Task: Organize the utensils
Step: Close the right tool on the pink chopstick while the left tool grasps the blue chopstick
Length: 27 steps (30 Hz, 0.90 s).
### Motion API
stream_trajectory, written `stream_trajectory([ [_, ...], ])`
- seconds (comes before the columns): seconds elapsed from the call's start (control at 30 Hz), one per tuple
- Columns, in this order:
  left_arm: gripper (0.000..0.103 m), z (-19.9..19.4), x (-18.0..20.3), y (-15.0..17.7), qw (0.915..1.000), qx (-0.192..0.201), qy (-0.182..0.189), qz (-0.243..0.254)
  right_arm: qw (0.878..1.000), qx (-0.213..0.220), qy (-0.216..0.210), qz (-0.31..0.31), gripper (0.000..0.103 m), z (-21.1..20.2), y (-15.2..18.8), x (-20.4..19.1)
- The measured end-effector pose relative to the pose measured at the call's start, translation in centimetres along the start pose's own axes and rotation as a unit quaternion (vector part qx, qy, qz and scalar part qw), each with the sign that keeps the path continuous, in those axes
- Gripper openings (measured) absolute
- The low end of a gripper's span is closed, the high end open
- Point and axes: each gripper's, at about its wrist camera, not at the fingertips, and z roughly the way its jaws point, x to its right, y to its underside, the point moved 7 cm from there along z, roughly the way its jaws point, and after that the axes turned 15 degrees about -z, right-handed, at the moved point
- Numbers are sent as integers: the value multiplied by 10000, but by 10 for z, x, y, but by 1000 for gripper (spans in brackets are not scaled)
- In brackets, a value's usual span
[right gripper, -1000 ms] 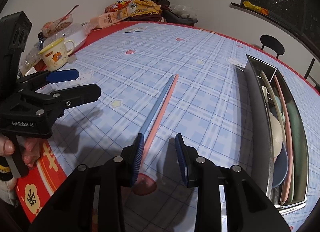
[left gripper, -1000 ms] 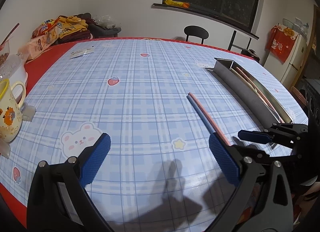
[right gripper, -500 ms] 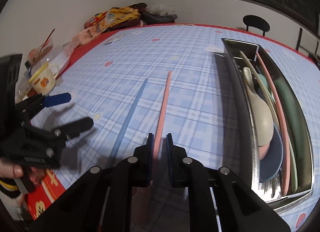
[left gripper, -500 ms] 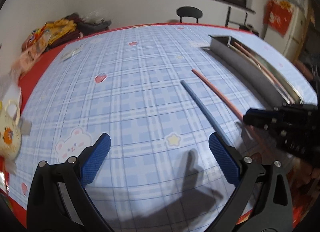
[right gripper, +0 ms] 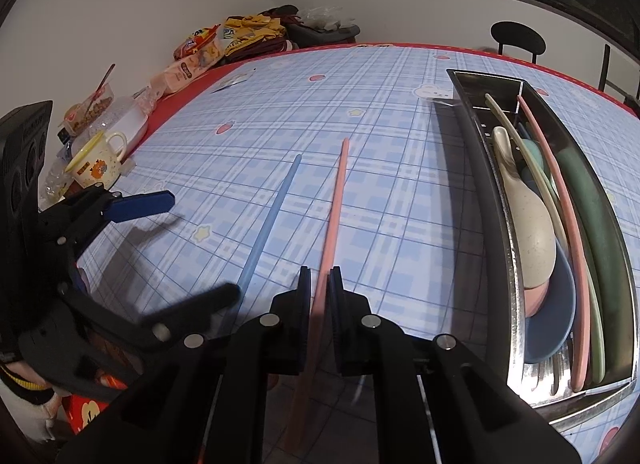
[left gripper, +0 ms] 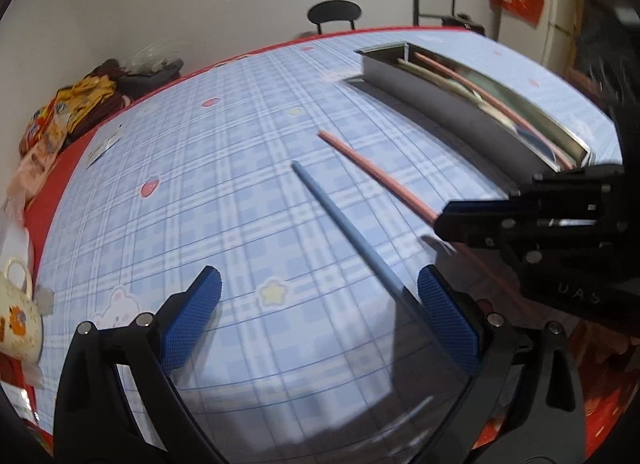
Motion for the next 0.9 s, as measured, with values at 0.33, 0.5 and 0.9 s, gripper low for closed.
stream_trajectory([
  [0.33, 97, 3, 11, 9, 9990, -105, -108, 431, 10000, -6, -7, -5, 10, 0, 0, -1],
  [0.5, 98, 1, 11, 11, 9976, -115, -148, 663, 10000, -5, -8, -5, 10, 0, 0, -1],
  [0.9, 78, -10, -19, 17, 9954, 16, -321, 901, 9995, -82, 237, -212, 10, 3, 0, -6],
])
